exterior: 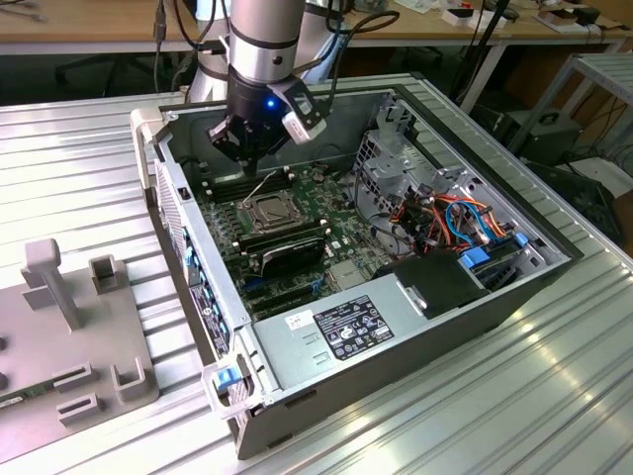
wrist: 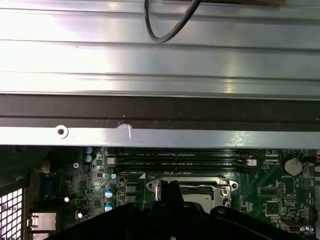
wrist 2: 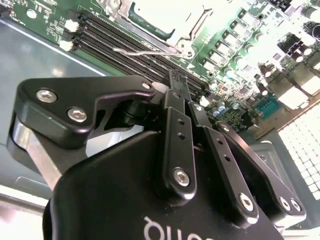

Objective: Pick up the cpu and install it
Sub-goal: 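Install the first cpu locking lever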

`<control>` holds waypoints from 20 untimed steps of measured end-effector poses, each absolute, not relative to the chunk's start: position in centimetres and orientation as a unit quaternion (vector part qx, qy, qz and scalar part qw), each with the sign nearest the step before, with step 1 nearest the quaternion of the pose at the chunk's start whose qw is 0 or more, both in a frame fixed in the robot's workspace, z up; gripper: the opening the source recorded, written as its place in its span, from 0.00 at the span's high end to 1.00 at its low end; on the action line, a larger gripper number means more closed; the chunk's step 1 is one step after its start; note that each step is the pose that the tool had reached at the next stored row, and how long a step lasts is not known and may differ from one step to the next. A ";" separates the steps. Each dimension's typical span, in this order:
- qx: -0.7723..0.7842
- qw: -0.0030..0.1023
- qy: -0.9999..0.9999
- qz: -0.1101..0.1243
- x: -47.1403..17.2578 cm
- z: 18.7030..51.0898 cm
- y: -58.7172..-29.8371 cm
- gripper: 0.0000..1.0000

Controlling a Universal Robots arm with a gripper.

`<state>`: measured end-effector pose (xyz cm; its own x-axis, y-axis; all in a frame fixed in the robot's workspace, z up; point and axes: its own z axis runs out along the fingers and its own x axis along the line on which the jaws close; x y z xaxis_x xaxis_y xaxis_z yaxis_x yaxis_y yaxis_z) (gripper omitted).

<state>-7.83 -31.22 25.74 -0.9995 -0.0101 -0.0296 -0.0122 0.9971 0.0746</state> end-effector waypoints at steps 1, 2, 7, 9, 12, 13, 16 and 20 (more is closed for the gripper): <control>-0.006 0.014 0.999 0.037 -7.7 25.7 -31.2 0.89; -0.006 0.013 0.999 0.037 -7.5 25.7 -31.2 0.89; -0.006 0.012 0.999 0.037 -5.7 25.1 -31.2 0.89; -0.006 0.012 0.999 0.037 -5.3 24.8 -31.2 0.89; -0.005 0.012 0.999 0.037 -5.2 24.5 -31.2 0.89; -0.005 0.012 0.999 0.037 -5.2 24.3 -31.2 0.89; -0.006 0.012 0.999 0.037 -5.2 24.2 -31.2 0.89; -0.005 0.012 0.999 0.045 -5.2 23.9 -31.0 0.89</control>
<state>-5.24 -31.00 23.91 -0.9997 -0.0098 -0.0242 -0.0120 0.9958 0.0906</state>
